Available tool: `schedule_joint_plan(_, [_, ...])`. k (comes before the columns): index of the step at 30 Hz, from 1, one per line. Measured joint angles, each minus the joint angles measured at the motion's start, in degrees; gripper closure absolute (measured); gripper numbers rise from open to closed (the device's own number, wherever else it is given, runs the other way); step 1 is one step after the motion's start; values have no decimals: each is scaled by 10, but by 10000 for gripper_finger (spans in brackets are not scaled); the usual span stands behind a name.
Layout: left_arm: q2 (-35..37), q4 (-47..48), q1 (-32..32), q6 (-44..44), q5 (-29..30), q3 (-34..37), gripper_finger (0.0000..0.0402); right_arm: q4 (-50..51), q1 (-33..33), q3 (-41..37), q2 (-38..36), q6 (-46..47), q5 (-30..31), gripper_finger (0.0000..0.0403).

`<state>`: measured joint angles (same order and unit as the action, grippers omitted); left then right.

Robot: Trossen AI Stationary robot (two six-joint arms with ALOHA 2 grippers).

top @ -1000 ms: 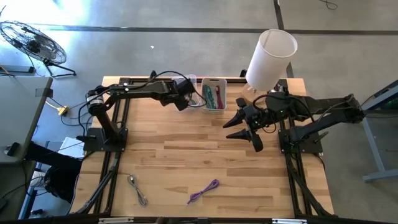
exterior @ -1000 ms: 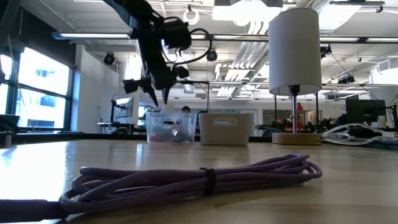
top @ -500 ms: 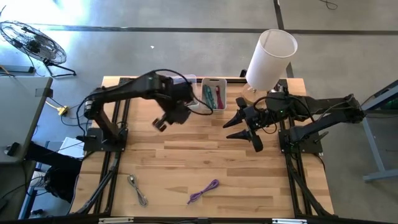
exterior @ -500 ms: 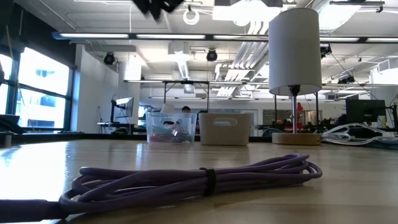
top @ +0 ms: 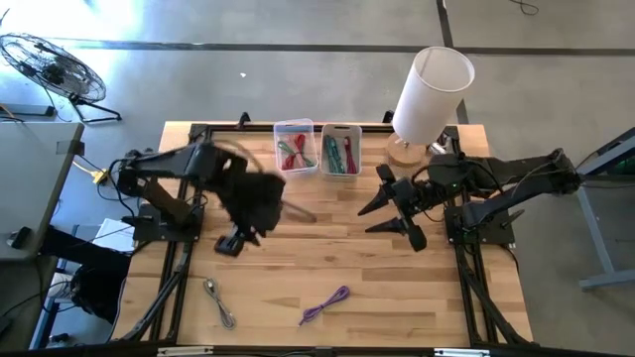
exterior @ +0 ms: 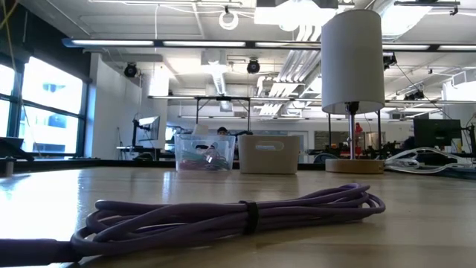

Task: Pick & Place USB Port
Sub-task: Put the white cable into the gray bin

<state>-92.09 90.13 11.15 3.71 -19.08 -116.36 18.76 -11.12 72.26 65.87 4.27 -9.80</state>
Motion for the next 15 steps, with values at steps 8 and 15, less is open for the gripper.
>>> schedule_joint_plan(8, [-5,-3,137,-292,102,3,289,-2,-39,0,0,-31,-3,226])
schedule_joint_plan(15, [-5,-1,228,-631,105,9,288,-2,-61,0,0,-49,-9,226])
